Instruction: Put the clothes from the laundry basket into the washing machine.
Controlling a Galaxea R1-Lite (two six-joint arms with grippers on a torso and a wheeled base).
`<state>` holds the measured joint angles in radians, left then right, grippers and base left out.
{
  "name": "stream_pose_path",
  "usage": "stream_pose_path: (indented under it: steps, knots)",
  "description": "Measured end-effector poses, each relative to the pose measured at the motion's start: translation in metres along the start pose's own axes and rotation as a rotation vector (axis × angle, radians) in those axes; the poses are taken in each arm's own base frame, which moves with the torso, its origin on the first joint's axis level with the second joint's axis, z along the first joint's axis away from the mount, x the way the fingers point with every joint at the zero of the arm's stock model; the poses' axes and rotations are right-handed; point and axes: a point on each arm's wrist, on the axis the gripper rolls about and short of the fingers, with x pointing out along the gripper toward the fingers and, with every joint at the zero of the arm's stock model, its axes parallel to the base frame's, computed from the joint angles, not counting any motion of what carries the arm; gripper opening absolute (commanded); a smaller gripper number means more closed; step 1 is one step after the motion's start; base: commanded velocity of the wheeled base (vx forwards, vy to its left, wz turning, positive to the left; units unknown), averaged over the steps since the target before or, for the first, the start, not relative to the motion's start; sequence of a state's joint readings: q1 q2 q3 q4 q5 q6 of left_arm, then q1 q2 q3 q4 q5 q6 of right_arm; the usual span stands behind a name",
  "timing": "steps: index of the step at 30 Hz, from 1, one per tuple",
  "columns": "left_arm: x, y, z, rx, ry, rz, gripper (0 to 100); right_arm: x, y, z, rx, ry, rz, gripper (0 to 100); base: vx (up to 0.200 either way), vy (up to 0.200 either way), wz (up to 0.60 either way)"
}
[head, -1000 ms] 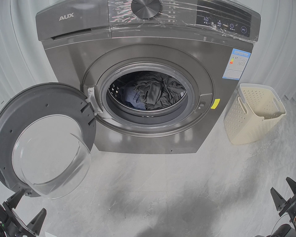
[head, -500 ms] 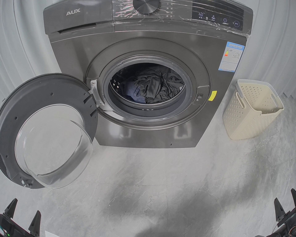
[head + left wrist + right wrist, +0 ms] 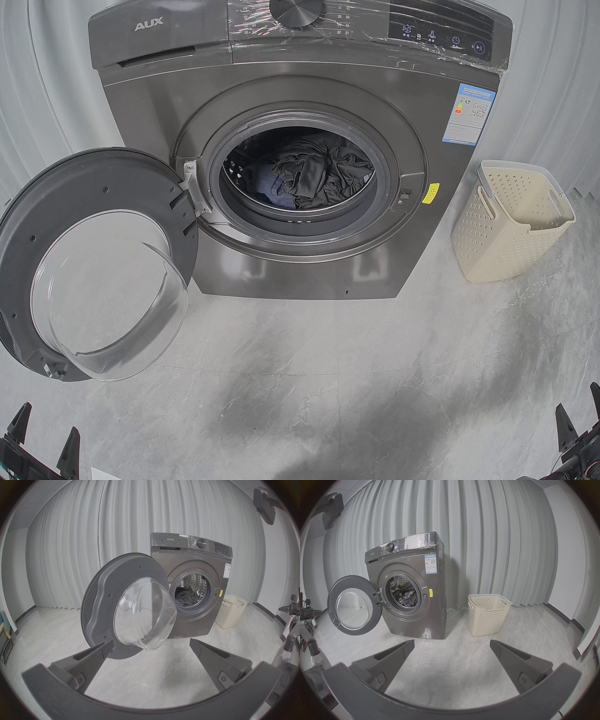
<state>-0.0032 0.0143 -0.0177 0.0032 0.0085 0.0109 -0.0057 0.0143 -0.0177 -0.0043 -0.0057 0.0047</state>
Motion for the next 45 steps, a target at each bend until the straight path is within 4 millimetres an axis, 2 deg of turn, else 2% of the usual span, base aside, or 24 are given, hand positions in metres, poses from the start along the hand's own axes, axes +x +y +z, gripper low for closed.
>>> stream_pose_path:
  steps: [13,28,40,45]
  knots:
    - [-0.0002,-0.0001,-0.0001,0.0,-0.003,-0.001,100,-0.0002,0.0,0.0,0.0,-0.002,0.0,100,-0.046,0.0,0.0]
    - [-0.0002,-0.0001,-0.0001,-0.02,-0.003,-0.006,100,-0.0001,0.0001,-0.0002,-0.004,0.0,0.0,100,0.0,0.2,0.0]
    - [-0.0001,-0.0001,0.0,-0.024,-0.001,-0.008,100,-0.0001,0.0001,-0.0001,-0.003,0.0,0.001,100,0.0,0.0,0.0]
    - [-0.0001,-0.0001,0.0,-0.024,-0.001,-0.006,100,-0.0001,0.0,-0.0002,-0.003,0.001,0.001,100,-0.12,0.0,0.0]
